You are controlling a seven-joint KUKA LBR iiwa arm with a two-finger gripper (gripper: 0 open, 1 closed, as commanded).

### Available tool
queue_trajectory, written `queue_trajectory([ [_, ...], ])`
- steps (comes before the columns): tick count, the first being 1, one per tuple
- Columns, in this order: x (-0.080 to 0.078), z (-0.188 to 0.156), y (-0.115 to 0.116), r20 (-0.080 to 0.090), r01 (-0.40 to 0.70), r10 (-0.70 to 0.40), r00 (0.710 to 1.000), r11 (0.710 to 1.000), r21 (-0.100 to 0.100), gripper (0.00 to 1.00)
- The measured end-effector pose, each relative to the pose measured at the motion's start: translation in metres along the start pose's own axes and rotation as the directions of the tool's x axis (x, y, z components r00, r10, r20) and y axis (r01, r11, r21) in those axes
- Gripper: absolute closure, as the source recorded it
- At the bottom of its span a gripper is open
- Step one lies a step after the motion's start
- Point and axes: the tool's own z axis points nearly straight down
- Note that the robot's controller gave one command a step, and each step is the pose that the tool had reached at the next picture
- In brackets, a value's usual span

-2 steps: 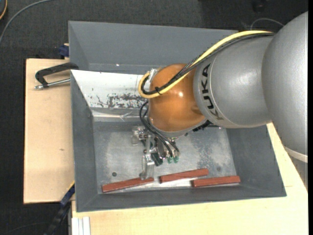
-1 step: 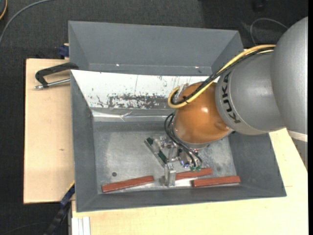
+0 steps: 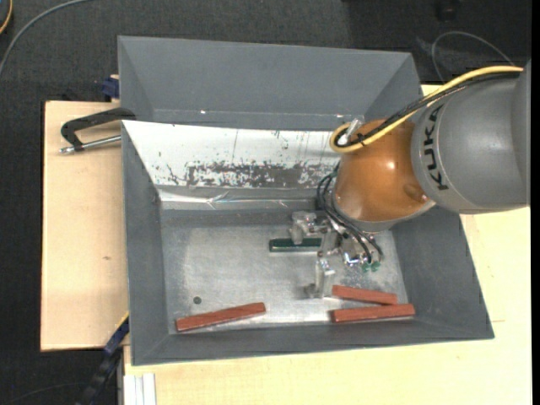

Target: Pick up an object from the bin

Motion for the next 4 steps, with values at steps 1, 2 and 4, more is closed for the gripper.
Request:
queue_trajectory([
  [1, -0.001, -0.002, 0.004, 0.001, 0.005, -0.005, 1.000, 1.000, -0.002, 1.00],
  [2, 0.004, -0.149, 0.009, 0.006, -0.045, 0.045, 0.999, 0.999, -0.001, 1.00],
  [4, 0.027, -0.011, -0.010, -0.014, 0.149, -0.149, 0.989, 0.989, -0.005, 0.00],
])
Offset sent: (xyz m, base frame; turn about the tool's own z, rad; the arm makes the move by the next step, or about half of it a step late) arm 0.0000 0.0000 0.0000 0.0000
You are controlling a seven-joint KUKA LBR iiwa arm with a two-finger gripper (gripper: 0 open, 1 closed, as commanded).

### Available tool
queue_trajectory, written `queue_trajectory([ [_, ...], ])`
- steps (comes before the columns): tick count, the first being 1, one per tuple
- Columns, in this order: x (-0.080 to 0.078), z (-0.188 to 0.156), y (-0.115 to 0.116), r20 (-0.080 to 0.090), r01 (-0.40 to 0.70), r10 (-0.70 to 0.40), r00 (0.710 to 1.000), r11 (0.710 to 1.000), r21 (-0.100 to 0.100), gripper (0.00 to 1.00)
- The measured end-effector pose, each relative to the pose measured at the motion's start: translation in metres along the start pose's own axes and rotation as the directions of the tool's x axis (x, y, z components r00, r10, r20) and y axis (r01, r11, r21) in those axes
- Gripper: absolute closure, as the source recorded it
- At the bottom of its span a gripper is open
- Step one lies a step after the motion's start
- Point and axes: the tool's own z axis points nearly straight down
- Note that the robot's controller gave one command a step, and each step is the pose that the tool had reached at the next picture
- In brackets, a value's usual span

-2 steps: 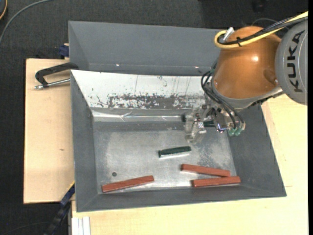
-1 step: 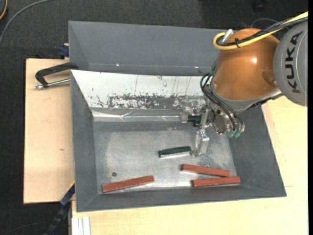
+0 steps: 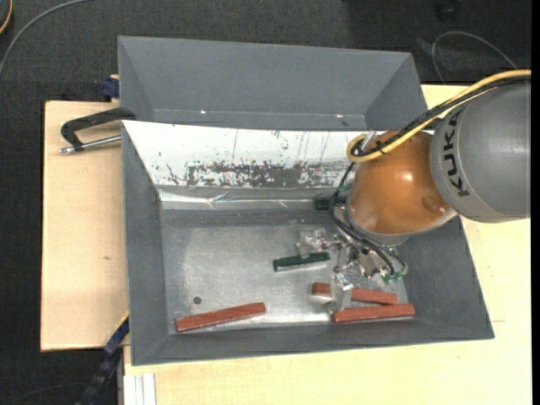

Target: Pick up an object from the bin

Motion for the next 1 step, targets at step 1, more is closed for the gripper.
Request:
queue_trajectory([
  [1, -0.0020, -0.0037, -0.0002, 0.007, -0.001, 0.001, 1.000, 1.000, 0.001, 1.00],
])
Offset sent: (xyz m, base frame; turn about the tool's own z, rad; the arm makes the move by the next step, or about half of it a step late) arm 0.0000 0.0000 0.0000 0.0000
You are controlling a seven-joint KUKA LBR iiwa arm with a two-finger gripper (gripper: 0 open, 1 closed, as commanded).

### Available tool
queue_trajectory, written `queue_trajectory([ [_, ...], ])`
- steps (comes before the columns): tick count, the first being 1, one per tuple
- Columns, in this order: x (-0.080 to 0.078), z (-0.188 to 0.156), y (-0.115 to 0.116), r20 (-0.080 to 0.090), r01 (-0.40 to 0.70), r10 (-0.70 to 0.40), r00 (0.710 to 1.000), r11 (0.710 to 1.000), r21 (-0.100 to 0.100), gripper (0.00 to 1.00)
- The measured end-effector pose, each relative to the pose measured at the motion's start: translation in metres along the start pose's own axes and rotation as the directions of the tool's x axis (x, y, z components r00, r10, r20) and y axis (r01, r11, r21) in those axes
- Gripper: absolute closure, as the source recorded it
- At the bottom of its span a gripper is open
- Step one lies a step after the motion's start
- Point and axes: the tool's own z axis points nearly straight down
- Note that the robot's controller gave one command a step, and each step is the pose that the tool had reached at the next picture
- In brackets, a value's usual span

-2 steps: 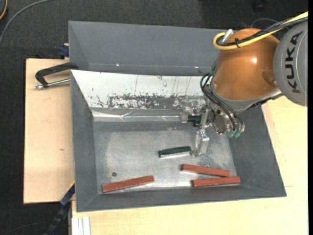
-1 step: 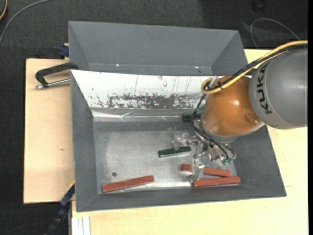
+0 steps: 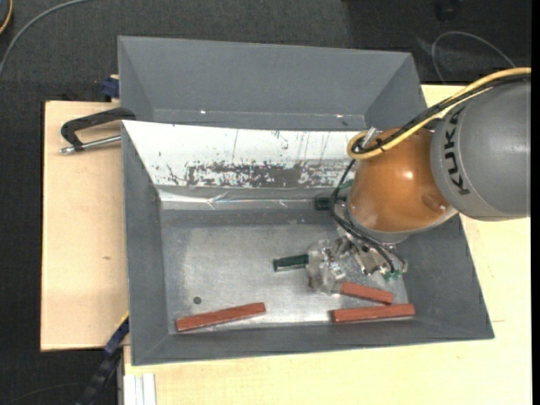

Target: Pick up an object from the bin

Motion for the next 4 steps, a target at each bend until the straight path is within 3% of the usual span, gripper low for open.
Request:
queue_trajectory([
  [1, 0.000, 0.000, 0.000, 0.000, 0.000, 0.000, 1.000, 1.000, 0.000, 0.00],
  [2, -0.008, 0.015, -0.005, 0.003, 0.026, -0.026, 1.000, 1.000, 0.001, 0.00],
  [3, -0.008, 0.013, -0.005, 0.003, 0.025, -0.025, 1.000, 1.000, 0.000, 1.00],
  [4, -0.015, -0.076, -0.006, 0.012, -0.042, 0.042, 0.999, 0.999, 0.004, 1.00],
])
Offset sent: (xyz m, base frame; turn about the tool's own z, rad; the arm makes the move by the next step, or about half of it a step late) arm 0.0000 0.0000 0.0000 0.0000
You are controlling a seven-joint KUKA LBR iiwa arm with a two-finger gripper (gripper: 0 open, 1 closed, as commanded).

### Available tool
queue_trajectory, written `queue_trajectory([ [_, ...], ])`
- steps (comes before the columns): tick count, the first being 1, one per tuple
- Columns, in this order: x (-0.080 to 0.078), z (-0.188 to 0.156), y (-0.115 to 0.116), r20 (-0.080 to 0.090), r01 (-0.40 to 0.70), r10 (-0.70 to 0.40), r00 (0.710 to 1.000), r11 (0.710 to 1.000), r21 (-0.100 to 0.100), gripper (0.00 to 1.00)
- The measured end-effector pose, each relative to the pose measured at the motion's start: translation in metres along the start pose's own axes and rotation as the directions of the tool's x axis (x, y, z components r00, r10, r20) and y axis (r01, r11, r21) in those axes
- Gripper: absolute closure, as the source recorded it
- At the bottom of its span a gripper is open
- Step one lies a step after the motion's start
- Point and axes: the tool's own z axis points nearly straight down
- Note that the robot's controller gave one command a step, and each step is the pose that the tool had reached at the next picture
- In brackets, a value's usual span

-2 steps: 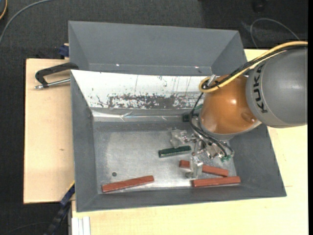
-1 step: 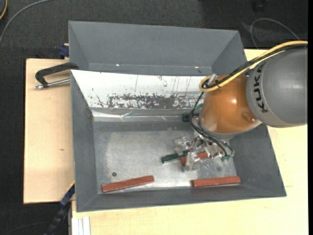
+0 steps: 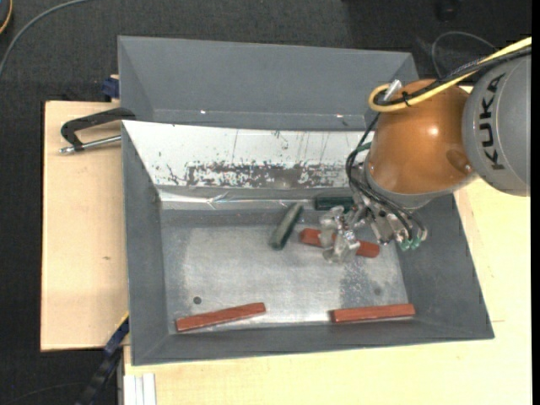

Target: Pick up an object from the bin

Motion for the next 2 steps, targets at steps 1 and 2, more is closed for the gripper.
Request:
queue_trajectory([
  [1, 0.002, 0.005, 0.000, -0.009, 0.000, 0.000, 1.000, 1.000, -0.003, 0.00],
  [2, -0.052, 0.096, -0.027, -0.008, 0.119, -0.119, 0.993, 0.993, -0.004, 0.00],
])
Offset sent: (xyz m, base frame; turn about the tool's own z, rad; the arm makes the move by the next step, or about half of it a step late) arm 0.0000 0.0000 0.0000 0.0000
